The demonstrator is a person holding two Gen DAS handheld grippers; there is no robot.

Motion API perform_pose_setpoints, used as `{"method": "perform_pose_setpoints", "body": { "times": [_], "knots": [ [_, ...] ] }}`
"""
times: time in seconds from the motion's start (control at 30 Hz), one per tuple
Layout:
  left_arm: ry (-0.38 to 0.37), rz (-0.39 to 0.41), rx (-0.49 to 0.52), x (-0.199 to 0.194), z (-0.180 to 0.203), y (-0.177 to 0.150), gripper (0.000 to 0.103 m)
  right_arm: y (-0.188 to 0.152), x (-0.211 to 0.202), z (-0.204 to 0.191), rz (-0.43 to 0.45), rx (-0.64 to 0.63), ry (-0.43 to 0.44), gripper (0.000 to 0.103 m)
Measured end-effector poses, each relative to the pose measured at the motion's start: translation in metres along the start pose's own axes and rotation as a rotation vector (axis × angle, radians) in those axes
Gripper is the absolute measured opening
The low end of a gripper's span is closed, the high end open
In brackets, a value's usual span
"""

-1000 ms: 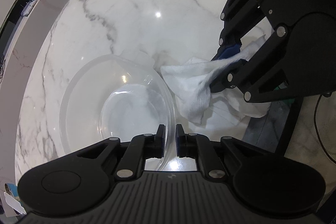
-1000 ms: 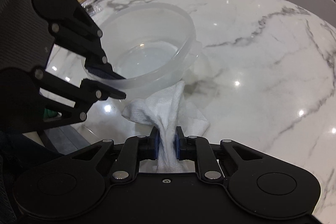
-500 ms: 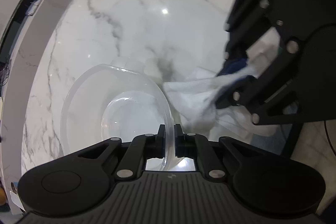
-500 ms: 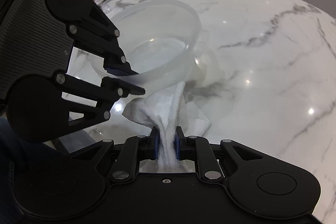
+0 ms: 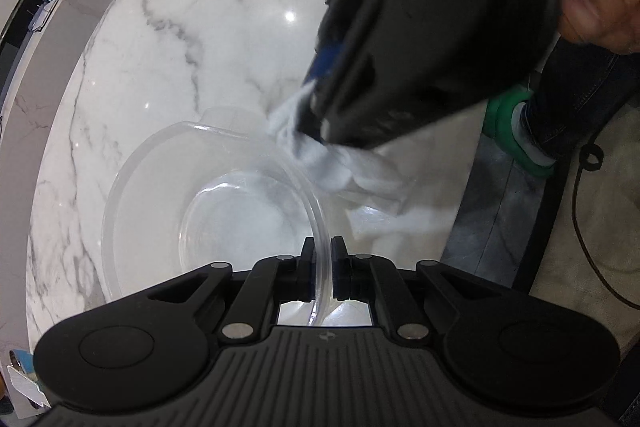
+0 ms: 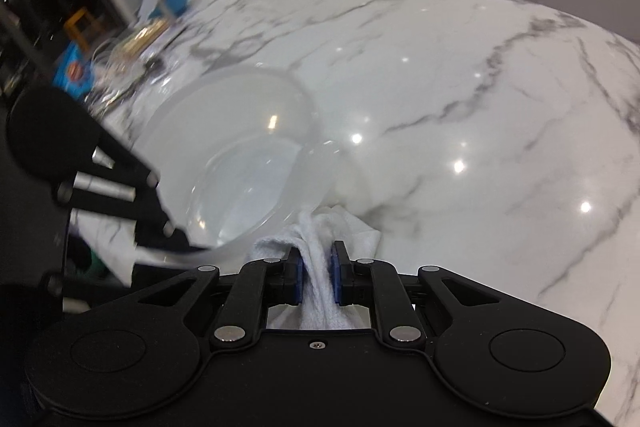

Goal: Clean bowl
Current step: 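Wipe the bowl's outer wall near the left gripper with the right gripper's towel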

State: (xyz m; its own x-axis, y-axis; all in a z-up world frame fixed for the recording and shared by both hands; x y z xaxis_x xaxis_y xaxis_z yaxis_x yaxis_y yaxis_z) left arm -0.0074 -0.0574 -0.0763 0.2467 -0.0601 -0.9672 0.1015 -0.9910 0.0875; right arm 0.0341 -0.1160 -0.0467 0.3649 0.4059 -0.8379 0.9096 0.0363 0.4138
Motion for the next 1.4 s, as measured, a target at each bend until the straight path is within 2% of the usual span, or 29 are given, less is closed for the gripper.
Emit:
{"method": "perform_pose_setpoints", "body": {
  "times": [0.43, 0.63, 0.83, 1.1, 1.4],
  "knots": [
    [-0.001, -0.004, -0.006, -0.008, 0.006, -0.004, 0.006, -0.024, 0.003, -0.034, -0.111, -0.096, 0.113, 0.012],
    [0.001, -0.007, -0.003, -0.008, 0.007, -0.002, 0.007, -0.015, -0.001, -0.027, -0.069, -0.048, 0.099, 0.012],
    [-0.001, -0.01, -0.002, -0.008, 0.009, -0.002, 0.007, -0.01, -0.008, -0.028, -0.017, -0.06, 0.056, 0.011],
    [0.001, -0.02, 0.0, -0.007, 0.01, -0.002, 0.006, -0.024, -0.006, -0.046, -0.066, -0.115, 0.116, 0.011],
    [-0.012, -0.009, -0.022, -0.008, 0.006, -0.002, 0.006, -0.013, -0.003, -0.038, -0.025, -0.082, 0.09, 0.011]
  ]
}}
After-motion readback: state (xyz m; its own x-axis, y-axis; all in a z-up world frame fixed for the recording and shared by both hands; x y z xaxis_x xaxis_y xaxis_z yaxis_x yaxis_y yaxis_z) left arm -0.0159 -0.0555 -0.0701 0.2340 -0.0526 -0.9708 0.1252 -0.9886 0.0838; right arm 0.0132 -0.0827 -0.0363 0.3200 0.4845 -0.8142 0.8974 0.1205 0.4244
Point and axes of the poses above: each gripper's, at about its wrist camera, not at the fingertips, and x roughly the way its jaws point, z to its right, y to its top, the point moved 5 cm from there along x, roughly the way its jaws point, and after that the axes turned 10 degrees about x, right-handed, at the moved point
